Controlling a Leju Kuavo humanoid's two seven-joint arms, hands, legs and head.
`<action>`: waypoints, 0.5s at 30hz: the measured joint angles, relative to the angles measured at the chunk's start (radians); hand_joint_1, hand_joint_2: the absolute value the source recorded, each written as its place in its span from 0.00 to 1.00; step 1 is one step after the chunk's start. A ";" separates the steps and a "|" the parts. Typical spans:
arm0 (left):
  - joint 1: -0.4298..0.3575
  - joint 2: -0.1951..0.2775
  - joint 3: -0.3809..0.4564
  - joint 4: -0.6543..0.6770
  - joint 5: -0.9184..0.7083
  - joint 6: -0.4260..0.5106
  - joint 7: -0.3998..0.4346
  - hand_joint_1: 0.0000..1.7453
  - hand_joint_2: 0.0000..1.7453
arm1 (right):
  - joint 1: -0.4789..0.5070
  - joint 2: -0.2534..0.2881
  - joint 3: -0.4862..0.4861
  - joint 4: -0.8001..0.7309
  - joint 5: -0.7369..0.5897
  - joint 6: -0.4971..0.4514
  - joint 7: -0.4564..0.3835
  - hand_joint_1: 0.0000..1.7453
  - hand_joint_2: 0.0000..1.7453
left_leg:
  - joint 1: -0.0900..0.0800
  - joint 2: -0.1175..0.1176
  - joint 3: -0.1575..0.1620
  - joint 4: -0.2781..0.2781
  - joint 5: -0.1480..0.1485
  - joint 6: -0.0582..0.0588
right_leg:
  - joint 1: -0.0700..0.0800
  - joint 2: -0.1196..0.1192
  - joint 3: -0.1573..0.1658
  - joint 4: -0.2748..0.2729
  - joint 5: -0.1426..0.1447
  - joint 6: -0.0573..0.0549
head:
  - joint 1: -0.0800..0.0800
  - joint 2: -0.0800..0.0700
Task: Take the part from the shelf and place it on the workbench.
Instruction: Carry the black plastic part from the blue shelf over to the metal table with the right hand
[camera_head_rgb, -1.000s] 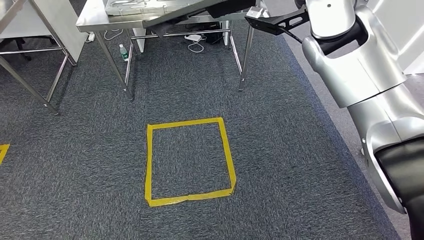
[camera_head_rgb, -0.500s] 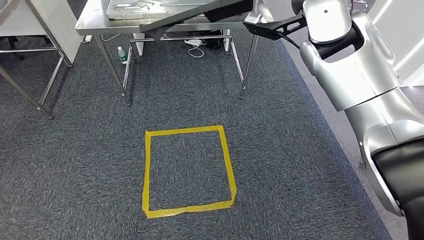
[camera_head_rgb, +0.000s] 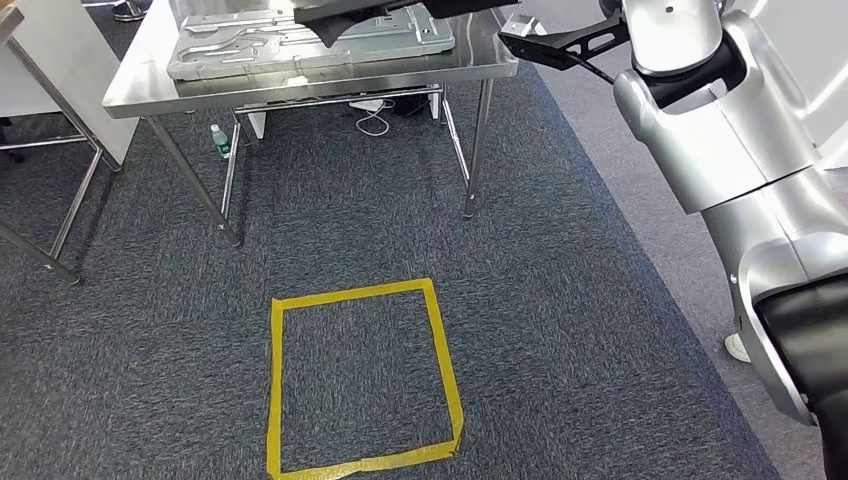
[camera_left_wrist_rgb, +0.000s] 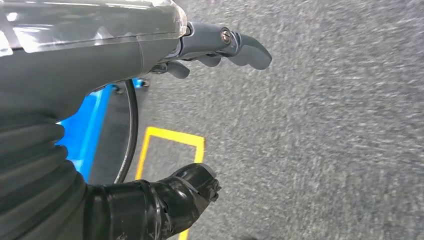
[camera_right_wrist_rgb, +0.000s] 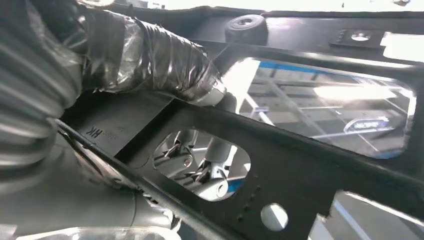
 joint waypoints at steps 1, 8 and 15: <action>0.002 0.000 0.000 0.000 0.001 0.002 0.005 0.00 1.00 | 0.001 0.000 0.000 0.001 0.000 0.000 -0.002 1.00 1.00 | -0.005 0.000 -0.013 -0.046 0.023 0.006 | 0.002 0.003 0.012 0.001 -0.011 0.000 | 0.000 0.000; 0.006 0.005 0.002 0.000 0.008 0.009 0.028 0.00 1.00 | 0.018 0.001 0.000 0.014 0.000 0.000 -0.017 1.00 1.00 | -0.021 -0.012 -0.009 -0.251 0.338 0.040 | 0.011 0.011 0.038 0.013 -0.072 0.025 | 0.000 0.000; 0.000 0.002 0.003 0.000 0.014 0.014 0.039 0.00 1.00 | 0.024 0.002 0.000 0.022 0.000 0.000 -0.017 1.00 1.00 | -0.009 -0.010 0.032 -0.257 0.298 0.046 | -0.021 -0.015 -0.143 0.287 -0.136 0.065 | 0.001 0.000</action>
